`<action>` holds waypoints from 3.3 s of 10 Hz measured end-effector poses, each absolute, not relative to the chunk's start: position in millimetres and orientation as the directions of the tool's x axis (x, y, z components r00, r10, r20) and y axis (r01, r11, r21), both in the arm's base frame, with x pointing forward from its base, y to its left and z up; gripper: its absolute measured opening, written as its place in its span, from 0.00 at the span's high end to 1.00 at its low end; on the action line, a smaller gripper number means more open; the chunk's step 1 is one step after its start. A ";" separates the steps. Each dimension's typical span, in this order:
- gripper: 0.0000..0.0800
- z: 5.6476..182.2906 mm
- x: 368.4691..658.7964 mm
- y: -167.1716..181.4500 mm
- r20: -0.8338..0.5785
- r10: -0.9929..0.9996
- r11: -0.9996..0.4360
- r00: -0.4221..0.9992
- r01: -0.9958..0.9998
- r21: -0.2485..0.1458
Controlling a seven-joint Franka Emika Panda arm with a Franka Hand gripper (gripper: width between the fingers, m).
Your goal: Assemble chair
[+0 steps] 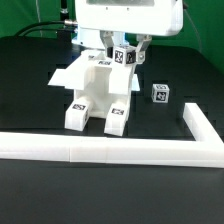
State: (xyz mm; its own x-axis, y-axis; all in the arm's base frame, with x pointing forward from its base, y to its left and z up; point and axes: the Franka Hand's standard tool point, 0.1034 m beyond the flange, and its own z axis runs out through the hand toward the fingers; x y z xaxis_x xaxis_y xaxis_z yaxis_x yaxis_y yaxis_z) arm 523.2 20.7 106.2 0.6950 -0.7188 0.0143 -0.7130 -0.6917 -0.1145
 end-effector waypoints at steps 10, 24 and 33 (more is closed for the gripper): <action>0.19 106.3 523.4 23.7 0.080 -0.148 -0.989 0.986 -0.145 -0.043; 0.67 105.9 523.1 20.3 0.084 0.266 -0.964 0.960 0.267 0.009; 0.67 105.9 523.5 19.8 0.076 -0.263 -0.964 0.962 -0.259 -0.053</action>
Offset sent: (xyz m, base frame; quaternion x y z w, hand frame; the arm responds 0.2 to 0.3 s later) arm 0.0000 0.0000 0.0000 0.0000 0.0000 -0.1938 0.9810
